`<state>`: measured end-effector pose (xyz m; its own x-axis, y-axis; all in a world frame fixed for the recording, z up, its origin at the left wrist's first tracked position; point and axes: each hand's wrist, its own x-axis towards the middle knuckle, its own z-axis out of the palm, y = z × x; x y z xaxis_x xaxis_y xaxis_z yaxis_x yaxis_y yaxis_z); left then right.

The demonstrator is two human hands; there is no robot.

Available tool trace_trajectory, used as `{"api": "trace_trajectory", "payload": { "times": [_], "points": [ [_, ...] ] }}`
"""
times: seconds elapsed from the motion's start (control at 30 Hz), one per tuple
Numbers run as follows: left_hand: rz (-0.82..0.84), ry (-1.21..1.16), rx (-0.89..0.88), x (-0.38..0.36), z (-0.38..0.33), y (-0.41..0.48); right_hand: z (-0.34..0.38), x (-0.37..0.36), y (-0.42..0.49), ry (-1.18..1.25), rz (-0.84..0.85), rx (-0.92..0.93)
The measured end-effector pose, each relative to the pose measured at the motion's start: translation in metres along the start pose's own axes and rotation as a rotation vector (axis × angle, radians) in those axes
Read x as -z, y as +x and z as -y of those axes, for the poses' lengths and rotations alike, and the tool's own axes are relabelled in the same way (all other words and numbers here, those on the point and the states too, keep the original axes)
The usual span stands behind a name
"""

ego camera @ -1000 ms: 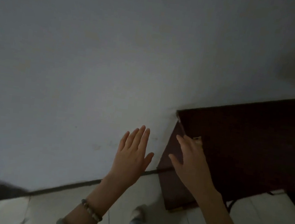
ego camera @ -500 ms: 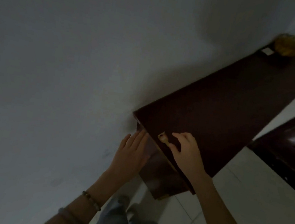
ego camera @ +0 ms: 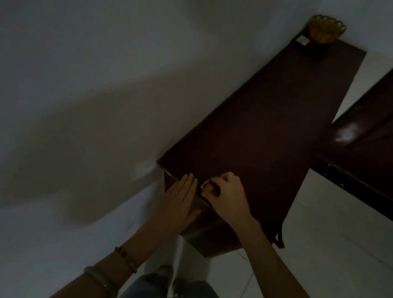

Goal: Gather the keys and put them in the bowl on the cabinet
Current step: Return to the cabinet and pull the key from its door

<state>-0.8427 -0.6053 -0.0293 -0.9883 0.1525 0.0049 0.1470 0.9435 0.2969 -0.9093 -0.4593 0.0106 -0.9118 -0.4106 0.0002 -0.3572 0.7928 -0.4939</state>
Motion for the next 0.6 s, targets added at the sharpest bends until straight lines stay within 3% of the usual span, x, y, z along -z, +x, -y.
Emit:
{"api": "trace_trajectory", "payload": {
  "times": [0.27, 0.5, 0.6],
  "points": [
    [-0.054, 0.122, -0.085, -0.008, 0.011, -0.002, 0.008, -0.011, 0.01, 0.094, -0.052, -0.115],
    [-0.098, 0.085, -0.129, -0.007, 0.016, -0.001, 0.014, -0.005, 0.002, 0.307, -0.006, -0.242],
    [-0.072, 0.097, -0.108, -0.007, 0.014, -0.002, 0.015, 0.0, -0.006, 0.39, -0.1, -0.268]
  ]
}}
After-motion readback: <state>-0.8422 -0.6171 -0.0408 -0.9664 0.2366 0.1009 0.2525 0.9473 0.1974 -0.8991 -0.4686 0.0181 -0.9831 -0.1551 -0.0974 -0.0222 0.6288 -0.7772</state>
